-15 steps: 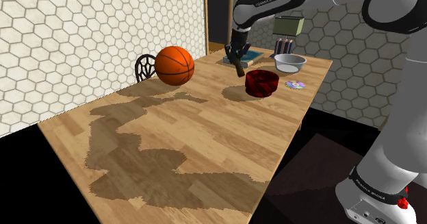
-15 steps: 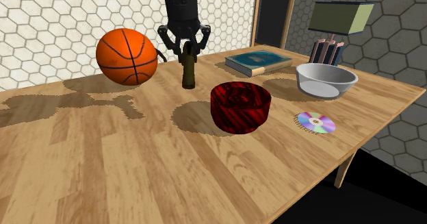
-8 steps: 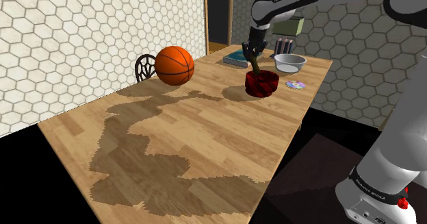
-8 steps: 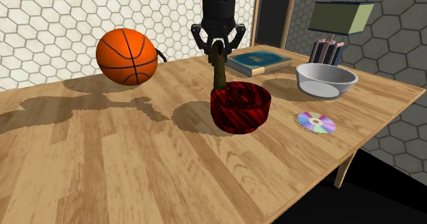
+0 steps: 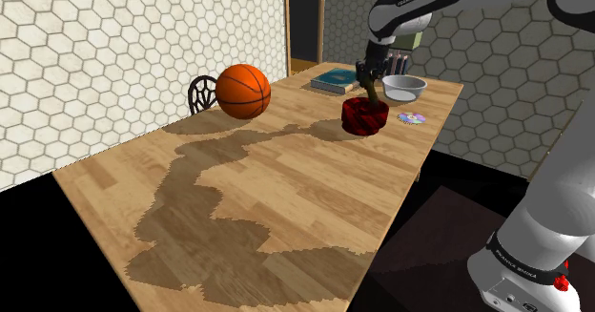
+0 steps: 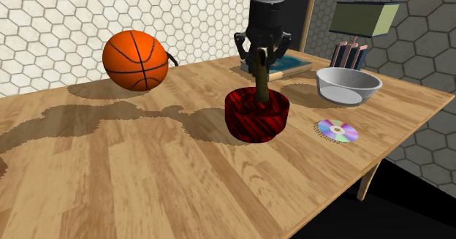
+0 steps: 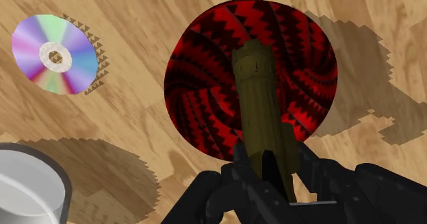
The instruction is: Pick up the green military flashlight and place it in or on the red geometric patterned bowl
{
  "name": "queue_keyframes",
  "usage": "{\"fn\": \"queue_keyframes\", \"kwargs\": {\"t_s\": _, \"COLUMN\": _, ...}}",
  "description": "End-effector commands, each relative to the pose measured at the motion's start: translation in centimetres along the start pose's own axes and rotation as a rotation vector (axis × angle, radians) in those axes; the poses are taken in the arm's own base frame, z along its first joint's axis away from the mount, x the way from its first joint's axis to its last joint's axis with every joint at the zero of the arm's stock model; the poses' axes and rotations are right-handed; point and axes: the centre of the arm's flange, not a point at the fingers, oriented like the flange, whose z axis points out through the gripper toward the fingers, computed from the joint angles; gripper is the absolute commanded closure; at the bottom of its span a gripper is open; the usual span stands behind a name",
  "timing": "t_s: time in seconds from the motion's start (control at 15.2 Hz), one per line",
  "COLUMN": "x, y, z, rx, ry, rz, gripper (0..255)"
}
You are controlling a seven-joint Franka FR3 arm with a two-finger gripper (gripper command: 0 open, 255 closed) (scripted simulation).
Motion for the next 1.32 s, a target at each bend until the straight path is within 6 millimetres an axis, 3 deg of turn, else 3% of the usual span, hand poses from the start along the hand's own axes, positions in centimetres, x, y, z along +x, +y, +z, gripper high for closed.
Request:
{"fn": "queue_keyframes", "kwargs": {"t_s": 0.0, "x": -0.2, "y": 0.2, "z": 1.0, "rx": 0.000, "ry": 0.001, "rz": 0.000, "gripper": 255}}
{"fn": "queue_keyframes", "kwargs": {"t_s": 0.66, "x": -1.3, "y": 0.2, "z": 6.1, "rx": 0.000, "ry": 0.001, "rz": 0.000, "gripper": 255}}
{"fn": "queue_keyframes", "kwargs": {"t_s": 1.19, "x": -1.4, "y": 0.2, "z": 6.2, "rx": 0.000, "ry": 0.001, "rz": 0.000, "gripper": 255}}
{"fn": "queue_keyframes", "kwargs": {"t_s": 1.25, "x": -1.4, "y": 0.2, "z": 6.2, "rx": 0.000, "ry": 0.001, "rz": 0.000, "gripper": 0}}
